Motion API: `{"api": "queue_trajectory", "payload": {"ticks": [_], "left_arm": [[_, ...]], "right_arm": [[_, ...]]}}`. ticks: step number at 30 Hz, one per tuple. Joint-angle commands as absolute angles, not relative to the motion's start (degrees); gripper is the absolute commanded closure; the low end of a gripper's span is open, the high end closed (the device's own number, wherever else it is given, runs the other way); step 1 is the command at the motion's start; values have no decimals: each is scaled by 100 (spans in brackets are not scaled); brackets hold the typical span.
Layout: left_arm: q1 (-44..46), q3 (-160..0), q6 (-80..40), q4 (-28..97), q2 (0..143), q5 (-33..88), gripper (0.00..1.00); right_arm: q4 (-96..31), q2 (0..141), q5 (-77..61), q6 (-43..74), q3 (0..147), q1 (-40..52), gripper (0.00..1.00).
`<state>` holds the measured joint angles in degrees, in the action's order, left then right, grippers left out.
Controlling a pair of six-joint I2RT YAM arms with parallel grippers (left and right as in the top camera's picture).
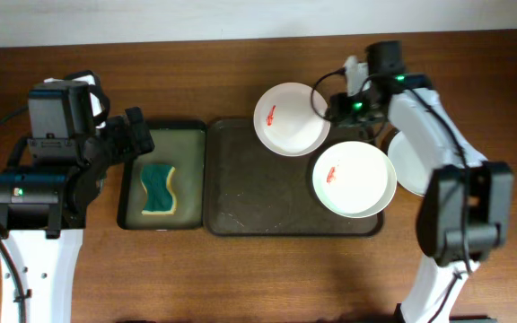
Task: Clean dirty plates on tray and stack at the side
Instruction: 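Move the right gripper back and grip the rim of the next plate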
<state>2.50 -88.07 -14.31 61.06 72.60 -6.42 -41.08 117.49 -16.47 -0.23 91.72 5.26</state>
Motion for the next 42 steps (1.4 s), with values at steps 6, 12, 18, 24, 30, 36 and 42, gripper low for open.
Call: {"api": "queue_trajectory", "payload": {"ticks": [6, 12, 18, 24, 30, 36, 42], "left_arm": [[246, -8807, -1361, 6099, 7240, -642, 1], [246, -8807, -1361, 6101, 7240, -642, 1], [246, -8807, -1363, 6099, 7240, -642, 1], [246, -8807, -1361, 6101, 7240, -642, 1], [246, -8807, -1361, 6099, 7240, -642, 1], [246, -8807, -1361, 6099, 7240, -642, 1], [246, -8807, -1363, 6099, 7240, -642, 1]], "right_arm": [[-3629, 12390, -1293, 290, 9194, 740, 83], [-4077, 12348, -2561, 342, 9196, 808, 96], [-4886, 12346, -2703, 344, 9194, 1122, 96], [-5124, 12346, -2630, 346, 9198, 1345, 61], [-6954, 12248, -1879, 346, 11015, 1350, 35], [-8016, 12252, -2023, 346, 11889, 1343, 63], [-7441, 12252, -1409, 657, 10840, 1802, 63]]}}
